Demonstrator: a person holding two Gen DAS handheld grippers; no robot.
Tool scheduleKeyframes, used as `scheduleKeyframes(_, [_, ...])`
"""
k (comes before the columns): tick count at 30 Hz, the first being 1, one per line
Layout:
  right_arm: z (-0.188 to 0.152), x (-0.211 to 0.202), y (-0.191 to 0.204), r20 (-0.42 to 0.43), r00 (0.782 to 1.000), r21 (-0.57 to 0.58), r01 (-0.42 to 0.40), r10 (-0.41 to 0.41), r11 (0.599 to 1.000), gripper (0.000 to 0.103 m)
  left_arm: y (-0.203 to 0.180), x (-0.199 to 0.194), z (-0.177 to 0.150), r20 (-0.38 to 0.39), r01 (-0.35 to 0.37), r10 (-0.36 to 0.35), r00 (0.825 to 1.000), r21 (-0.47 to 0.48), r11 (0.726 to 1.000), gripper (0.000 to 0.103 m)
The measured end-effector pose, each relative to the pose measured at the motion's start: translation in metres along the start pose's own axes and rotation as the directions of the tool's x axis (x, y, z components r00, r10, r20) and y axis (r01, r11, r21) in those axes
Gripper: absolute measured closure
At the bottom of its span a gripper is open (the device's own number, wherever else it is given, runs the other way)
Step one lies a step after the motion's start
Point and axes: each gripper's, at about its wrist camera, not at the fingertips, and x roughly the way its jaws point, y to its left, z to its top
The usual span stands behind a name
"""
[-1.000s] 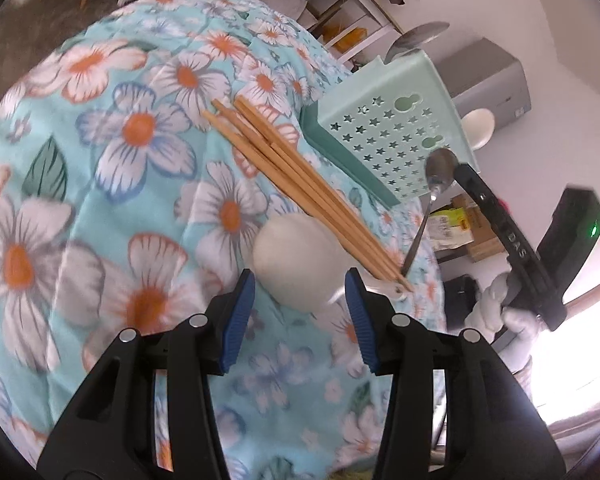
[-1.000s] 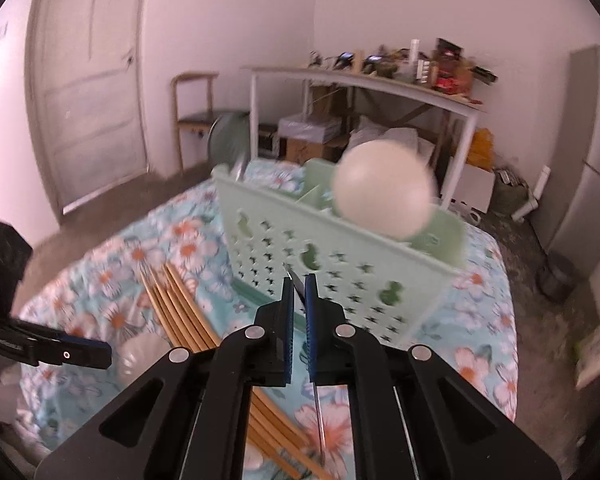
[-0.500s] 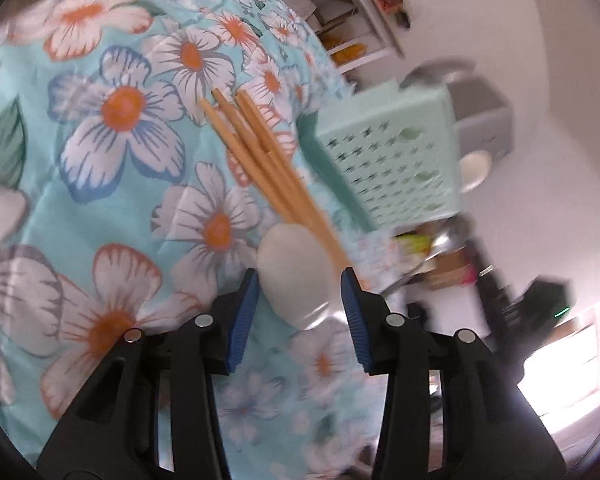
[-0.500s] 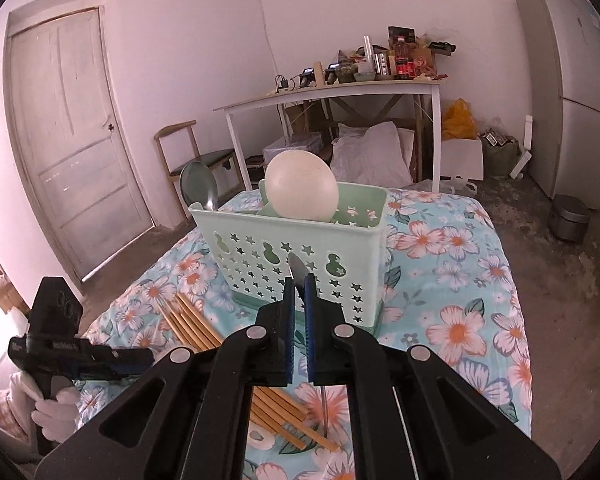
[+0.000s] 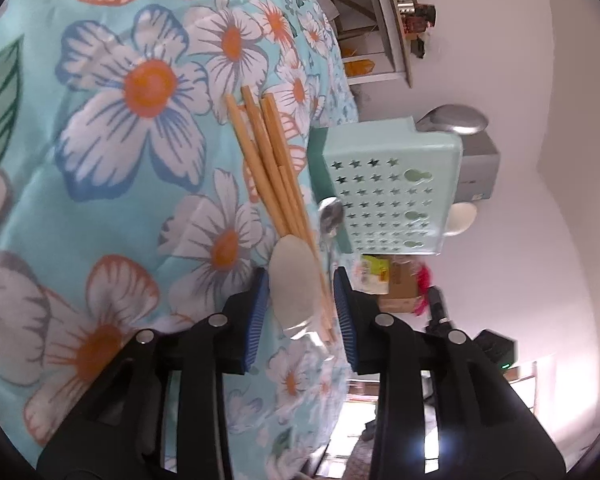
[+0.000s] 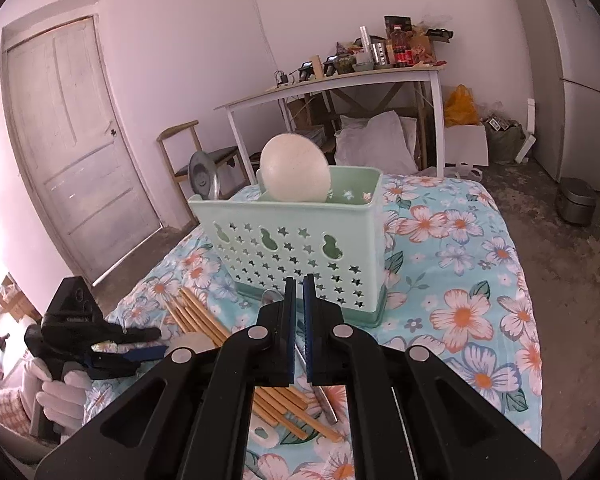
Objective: Organize utensils
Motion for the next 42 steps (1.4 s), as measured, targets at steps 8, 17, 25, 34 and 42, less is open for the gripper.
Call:
scheduleKeyframes(8, [-0.035,0.039,0.049,-0.217,0.968,-0.14,-0.157,0.124,0.978,0.097,0.01,-0.008,0.001,0.004,0.125,-0.125,0.992,-0.09,0.988,0.068])
scheduleKeyframes(17, [-0.081,0.075,0.115,-0.287,0.956,-0.501,-0.1,-0.056,0.86,0.069,0.01,-0.011,-0.001,-0.012,0.169,-0.171,0.985,-0.101,0.98,0.068])
scheduleKeyframes(25, [-0.077,0.087,0.102,-0.302,0.953,-0.427,-0.114,-0.023,0.897,0.076,0.01,-0.001,0.0,-0.027,0.157,-0.161,0.987,-0.106,0.982,0.068])
scheduleKeyframes(34, [-0.076,0.082,0.097,-0.296,0.955,-0.417,-0.138,0.009,0.899,0.078,-0.003,0.021,0.004,-0.062,-0.018,0.015,0.998,-0.044,0.999,0.076])
scheduleKeyframes(42, [-0.059,0.064,0.084,-0.344,0.917,-0.283,-0.306,0.201,0.909,0.07,-0.009,0.012,-0.001,-0.065,-0.016,0.017,0.998,0.013,1.0,0.085])
